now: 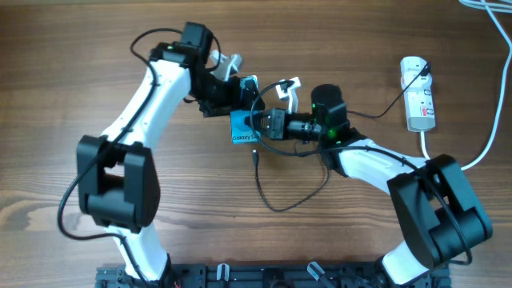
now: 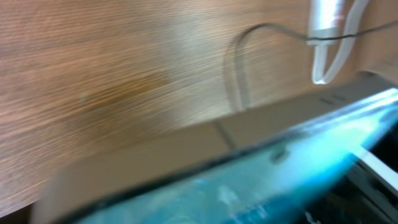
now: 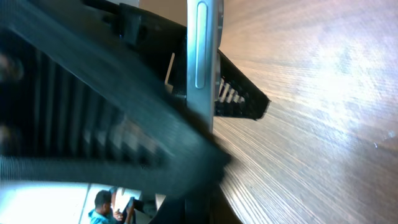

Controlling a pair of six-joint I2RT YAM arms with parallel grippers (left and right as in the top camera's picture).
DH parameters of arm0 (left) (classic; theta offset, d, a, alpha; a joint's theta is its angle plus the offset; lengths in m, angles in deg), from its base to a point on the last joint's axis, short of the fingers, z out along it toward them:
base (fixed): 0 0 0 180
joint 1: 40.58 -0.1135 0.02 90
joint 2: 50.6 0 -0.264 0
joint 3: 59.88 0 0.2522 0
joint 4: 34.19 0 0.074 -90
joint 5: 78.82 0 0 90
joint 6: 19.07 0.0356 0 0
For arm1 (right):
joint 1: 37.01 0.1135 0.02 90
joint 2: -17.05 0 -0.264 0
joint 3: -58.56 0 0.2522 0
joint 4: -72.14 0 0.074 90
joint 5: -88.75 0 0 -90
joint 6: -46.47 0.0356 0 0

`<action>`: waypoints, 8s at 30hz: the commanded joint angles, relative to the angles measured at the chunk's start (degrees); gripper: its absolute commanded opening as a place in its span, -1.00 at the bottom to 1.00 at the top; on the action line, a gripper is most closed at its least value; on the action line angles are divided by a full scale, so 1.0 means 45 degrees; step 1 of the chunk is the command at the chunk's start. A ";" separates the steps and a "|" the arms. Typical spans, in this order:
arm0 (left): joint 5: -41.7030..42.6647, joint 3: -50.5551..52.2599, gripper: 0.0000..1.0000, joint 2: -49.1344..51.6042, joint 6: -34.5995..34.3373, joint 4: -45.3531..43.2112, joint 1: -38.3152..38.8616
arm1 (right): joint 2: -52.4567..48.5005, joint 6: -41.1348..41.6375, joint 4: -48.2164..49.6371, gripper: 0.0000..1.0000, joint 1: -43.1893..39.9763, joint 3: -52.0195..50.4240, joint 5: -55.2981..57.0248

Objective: Plug charger to phone and switch on socket

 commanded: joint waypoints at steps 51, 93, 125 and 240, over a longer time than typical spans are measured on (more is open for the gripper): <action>0.7839 -0.0073 -0.73 -0.3536 0.0952 -0.2822 0.0005 | -0.0107 0.6572 0.9000 -0.91 -0.1263 0.0175 -0.3517; -0.4692 0.4119 -0.92 -0.3444 -0.2055 -0.1375 0.0015 | -0.0107 -0.4090 -0.7164 0.69 -0.1005 0.0126 -0.0185; -0.8262 0.5289 -0.92 -0.2613 -0.3784 -0.4668 0.0015 | -0.0131 -0.2963 -1.0972 -0.48 0.4488 0.2079 1.0996; -0.8116 0.5289 -0.92 -0.2613 -0.3779 -0.4634 0.0019 | -0.2157 -0.1928 -1.5883 -0.90 0.4143 0.4843 1.1555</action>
